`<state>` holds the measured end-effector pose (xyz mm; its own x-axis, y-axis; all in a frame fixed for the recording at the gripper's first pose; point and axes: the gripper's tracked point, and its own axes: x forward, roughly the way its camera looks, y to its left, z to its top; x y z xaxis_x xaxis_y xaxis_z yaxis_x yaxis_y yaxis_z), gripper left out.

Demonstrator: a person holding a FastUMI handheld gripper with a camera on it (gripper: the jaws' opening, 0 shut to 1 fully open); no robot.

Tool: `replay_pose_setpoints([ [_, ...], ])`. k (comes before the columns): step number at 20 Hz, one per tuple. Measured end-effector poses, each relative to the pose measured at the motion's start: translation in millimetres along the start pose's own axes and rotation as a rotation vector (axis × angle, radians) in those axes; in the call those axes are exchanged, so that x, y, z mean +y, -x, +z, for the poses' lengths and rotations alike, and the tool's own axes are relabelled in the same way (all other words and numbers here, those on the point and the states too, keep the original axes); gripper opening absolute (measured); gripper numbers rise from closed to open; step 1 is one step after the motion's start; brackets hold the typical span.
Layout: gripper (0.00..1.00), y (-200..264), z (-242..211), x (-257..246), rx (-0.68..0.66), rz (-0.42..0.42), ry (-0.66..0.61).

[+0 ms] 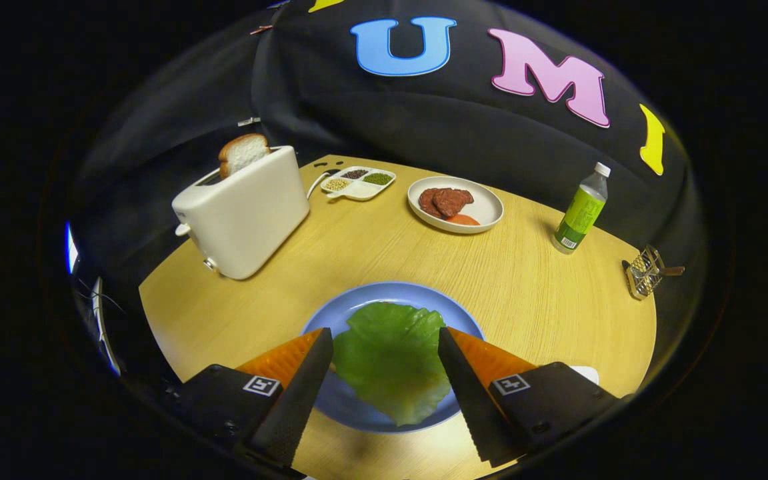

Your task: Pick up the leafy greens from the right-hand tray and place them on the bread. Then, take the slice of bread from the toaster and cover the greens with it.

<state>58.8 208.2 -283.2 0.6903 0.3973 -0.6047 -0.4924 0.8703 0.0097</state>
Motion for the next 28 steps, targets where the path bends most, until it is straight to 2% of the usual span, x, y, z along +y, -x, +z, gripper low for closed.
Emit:
replay_pose_setpoints([
  [8,0.99,39,98,42,-0.196,0.069,0.037],
  [13,0.99,41,157,71,-0.286,0.088,0.045],
  [22,0.99,-1,224,149,-0.35,0.136,0.104],
  [28,0.99,-52,230,200,-0.304,0.15,0.097],
])
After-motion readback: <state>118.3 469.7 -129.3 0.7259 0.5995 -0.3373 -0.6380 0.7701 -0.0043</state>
